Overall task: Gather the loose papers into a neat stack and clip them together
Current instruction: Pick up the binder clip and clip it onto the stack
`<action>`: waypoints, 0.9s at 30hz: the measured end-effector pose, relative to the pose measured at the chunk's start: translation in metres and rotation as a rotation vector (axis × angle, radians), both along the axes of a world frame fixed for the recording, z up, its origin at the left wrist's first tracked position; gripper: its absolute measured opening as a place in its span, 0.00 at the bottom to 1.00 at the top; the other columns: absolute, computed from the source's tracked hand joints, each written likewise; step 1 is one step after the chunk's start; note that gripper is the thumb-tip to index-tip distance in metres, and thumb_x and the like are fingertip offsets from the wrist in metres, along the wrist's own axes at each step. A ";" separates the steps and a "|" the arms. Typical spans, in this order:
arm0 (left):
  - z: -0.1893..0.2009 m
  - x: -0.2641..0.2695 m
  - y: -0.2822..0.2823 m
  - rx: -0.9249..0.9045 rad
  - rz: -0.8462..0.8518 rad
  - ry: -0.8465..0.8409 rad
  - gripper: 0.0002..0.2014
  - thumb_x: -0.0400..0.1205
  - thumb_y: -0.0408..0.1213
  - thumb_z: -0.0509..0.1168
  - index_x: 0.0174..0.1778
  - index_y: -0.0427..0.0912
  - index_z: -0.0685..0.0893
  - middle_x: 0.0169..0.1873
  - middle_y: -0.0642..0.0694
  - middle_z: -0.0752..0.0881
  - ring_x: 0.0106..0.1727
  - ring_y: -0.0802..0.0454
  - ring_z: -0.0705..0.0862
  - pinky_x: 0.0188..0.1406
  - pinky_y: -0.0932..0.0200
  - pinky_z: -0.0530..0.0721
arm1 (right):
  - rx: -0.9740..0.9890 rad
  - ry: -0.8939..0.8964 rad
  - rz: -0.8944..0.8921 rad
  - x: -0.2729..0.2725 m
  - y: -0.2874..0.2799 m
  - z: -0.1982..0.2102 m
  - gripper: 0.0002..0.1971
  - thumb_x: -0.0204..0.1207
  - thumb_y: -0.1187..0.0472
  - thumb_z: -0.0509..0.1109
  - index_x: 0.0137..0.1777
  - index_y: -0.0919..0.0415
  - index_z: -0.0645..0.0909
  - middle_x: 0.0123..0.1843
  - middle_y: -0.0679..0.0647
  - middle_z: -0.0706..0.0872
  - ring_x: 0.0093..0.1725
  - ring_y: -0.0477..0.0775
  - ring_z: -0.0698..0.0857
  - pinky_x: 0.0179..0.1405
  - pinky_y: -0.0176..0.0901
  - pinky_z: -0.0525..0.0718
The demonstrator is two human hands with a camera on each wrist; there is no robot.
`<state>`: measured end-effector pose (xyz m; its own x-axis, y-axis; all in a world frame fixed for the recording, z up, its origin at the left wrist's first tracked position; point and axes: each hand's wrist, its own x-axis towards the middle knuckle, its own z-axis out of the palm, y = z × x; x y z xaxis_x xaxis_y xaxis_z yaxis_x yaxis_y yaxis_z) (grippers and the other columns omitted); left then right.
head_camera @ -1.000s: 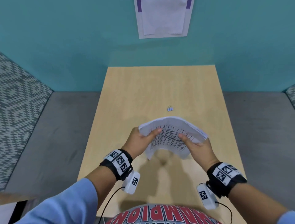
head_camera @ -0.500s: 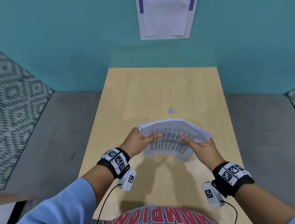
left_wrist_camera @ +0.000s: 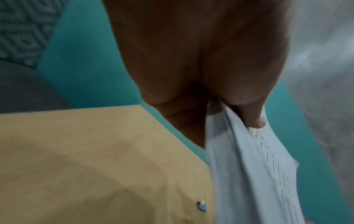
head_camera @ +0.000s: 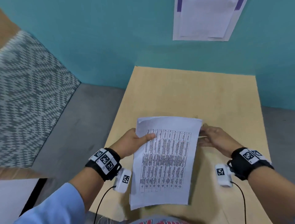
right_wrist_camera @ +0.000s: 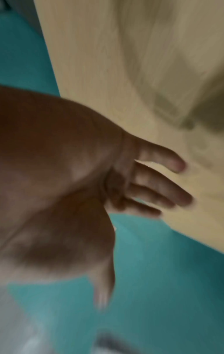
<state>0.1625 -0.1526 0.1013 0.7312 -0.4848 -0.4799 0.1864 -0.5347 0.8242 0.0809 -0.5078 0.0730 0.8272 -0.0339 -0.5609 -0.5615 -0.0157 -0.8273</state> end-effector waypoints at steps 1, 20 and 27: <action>0.002 0.001 0.011 0.021 0.027 0.000 0.32 0.77 0.74 0.71 0.55 0.46 0.90 0.53 0.39 0.93 0.50 0.43 0.89 0.61 0.42 0.85 | -0.120 -0.010 -0.079 0.017 -0.007 -0.008 0.42 0.69 0.22 0.68 0.64 0.59 0.89 0.62 0.58 0.94 0.56 0.62 0.95 0.61 0.57 0.90; 0.068 0.014 0.039 0.045 0.004 -0.210 0.20 0.86 0.56 0.72 0.61 0.41 0.92 0.54 0.38 0.96 0.58 0.38 0.94 0.61 0.34 0.91 | -0.703 0.031 -0.155 0.041 -0.025 -0.087 0.10 0.76 0.56 0.81 0.39 0.58 0.85 0.42 0.54 0.91 0.45 0.60 0.87 0.35 0.35 0.77; 0.086 0.005 0.022 0.178 -0.162 -0.362 0.45 0.76 0.80 0.65 0.52 0.34 0.89 0.46 0.30 0.93 0.46 0.36 0.92 0.48 0.35 0.90 | -0.341 0.042 -0.442 -0.052 -0.032 -0.054 0.06 0.77 0.72 0.78 0.43 0.72 0.83 0.47 0.66 0.95 0.47 0.63 0.95 0.39 0.38 0.93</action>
<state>0.1677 -0.1303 0.1873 0.7887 -0.5405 -0.2931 -0.1958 -0.6727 0.7135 0.0294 -0.5402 0.0191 0.6706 -0.5578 -0.4891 -0.6075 -0.0345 -0.7936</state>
